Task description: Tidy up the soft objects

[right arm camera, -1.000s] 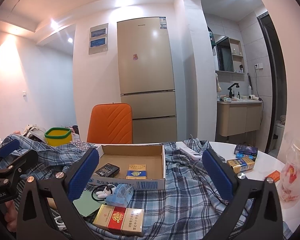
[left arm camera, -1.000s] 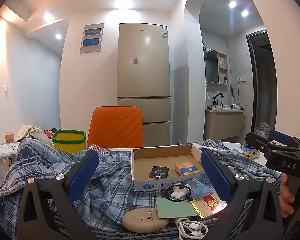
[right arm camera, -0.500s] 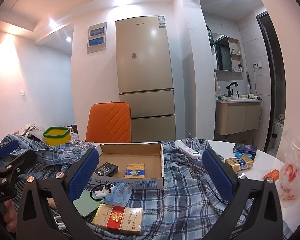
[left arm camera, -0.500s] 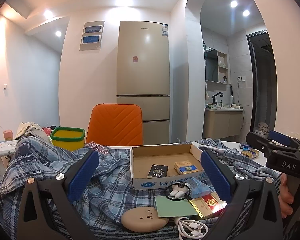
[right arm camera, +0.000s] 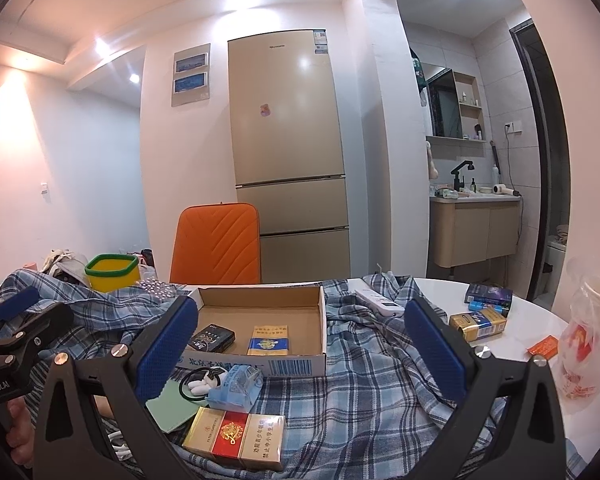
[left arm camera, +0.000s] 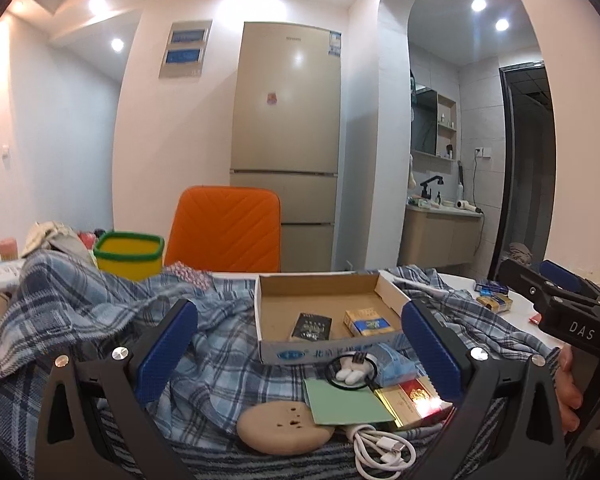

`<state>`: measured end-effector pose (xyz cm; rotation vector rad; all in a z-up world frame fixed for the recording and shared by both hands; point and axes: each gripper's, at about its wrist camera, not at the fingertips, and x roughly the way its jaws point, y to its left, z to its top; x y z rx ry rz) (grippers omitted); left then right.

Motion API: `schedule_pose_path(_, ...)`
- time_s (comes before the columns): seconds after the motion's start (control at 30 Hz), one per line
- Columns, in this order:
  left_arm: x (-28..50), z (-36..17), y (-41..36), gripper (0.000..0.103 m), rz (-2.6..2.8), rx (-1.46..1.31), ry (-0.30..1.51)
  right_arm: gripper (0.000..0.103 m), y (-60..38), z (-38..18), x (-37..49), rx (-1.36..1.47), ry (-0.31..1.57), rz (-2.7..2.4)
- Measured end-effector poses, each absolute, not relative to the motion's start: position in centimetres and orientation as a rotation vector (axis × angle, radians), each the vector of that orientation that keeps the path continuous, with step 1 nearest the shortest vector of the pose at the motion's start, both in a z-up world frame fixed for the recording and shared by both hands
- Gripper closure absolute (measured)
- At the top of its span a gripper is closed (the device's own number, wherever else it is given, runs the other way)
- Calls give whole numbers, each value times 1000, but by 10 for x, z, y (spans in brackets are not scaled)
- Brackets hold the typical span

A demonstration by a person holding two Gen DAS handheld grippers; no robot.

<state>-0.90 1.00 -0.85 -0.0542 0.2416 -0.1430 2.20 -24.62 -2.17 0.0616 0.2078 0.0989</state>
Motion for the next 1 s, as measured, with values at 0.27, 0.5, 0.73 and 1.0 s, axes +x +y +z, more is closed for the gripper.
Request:
schedule_pose_path(0.27,-15,-5,10,0,-91,-40,249,0,-237,-22,37,17,339,158)
schedule_pose_path(0.5,-5,-11,22,0,-104,-91,311,0,-222,-24,52,11,536,154)
schedule_pose_path(0.73,8,-19,22,0,-88,-98,375,0,-209,-32,74,4,715,119)
schedule_pose_path(1.0,17,-24,23,0,-41,-98,425,1,-194,-69,102,-9,974,126)
